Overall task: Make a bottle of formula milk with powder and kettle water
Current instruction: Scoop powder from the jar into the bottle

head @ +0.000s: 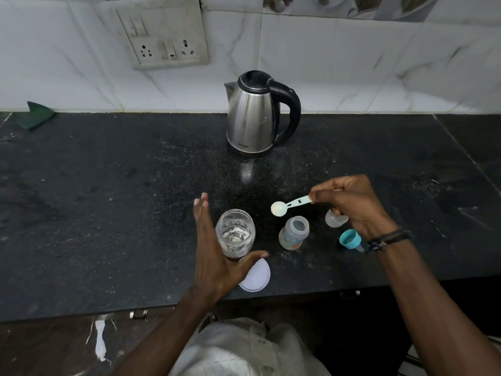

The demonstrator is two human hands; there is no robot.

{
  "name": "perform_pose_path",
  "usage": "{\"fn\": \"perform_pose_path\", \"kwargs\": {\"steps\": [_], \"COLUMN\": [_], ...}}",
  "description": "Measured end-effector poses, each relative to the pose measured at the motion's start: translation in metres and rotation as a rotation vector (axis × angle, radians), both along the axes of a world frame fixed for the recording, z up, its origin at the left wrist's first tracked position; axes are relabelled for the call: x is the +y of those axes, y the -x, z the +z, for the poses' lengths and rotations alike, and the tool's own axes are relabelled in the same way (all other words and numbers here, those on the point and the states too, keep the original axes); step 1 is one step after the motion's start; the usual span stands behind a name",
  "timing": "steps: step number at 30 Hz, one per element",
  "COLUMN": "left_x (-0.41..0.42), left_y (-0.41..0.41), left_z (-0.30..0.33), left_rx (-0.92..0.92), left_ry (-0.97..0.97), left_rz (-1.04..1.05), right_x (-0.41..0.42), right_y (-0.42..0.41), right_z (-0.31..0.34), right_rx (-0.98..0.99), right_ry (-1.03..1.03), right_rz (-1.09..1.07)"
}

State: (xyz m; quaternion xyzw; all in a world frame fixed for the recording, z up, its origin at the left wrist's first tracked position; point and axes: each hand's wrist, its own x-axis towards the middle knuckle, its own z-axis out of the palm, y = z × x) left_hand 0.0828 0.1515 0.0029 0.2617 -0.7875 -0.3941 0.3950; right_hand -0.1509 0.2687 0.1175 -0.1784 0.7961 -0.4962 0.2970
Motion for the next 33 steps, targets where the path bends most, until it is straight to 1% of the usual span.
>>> {"fn": "perform_pose_path", "kwargs": {"steps": [4, 6, 9, 13, 16, 19, 24, 27, 30, 32, 33], "left_x": [0.022, 0.034, 0.050, 0.060, 0.063, 0.063, 0.059, 0.058, 0.055, 0.053, 0.052], "left_y": [0.022, 0.035, 0.054, 0.075, 0.085, 0.092, 0.099, 0.100, 0.100, 0.100, 0.099], "left_z": [0.021, 0.024, 0.025, 0.018, 0.009, 0.002, -0.005, -0.007, -0.009, -0.010, -0.010], "left_rx": [0.110, 0.107, 0.035, -0.071, -0.195, -0.277, -0.303, -0.296, -0.301, -0.316, -0.324], "left_ry": [0.101, 0.078, -0.058, -0.227, -0.229, -0.228, -0.183, -0.162, -0.158, -0.162, -0.163], "left_rz": [-0.133, -0.177, -0.250, -0.285, -0.288, -0.289, -0.238, -0.219, -0.220, -0.216, -0.217], "right_x": [0.029, 0.039, 0.045, 0.042, 0.040, 0.038, 0.034, 0.028, 0.021, 0.016, 0.013], "right_y": [0.011, 0.012, 0.011, 0.002, -0.004, -0.008, -0.014, -0.024, -0.037, -0.049, -0.053], "right_z": [0.003, 0.003, 0.003, 0.000, -0.001, 0.000, -0.001, -0.001, -0.004, -0.007, -0.006], "right_rx": [0.046, 0.079, 0.116, 0.164, 0.205, 0.287, 0.490, 0.740, 1.020, 1.150, 1.175], "right_ry": [0.015, 0.011, -0.020, -0.071, -0.099, -0.152, -0.233, -0.307, -0.409, -0.499, -0.519], "right_rz": [-0.076, -0.101, -0.136, -0.136, -0.122, -0.084, -0.007, 0.102, 0.304, 0.481, 0.553]}}
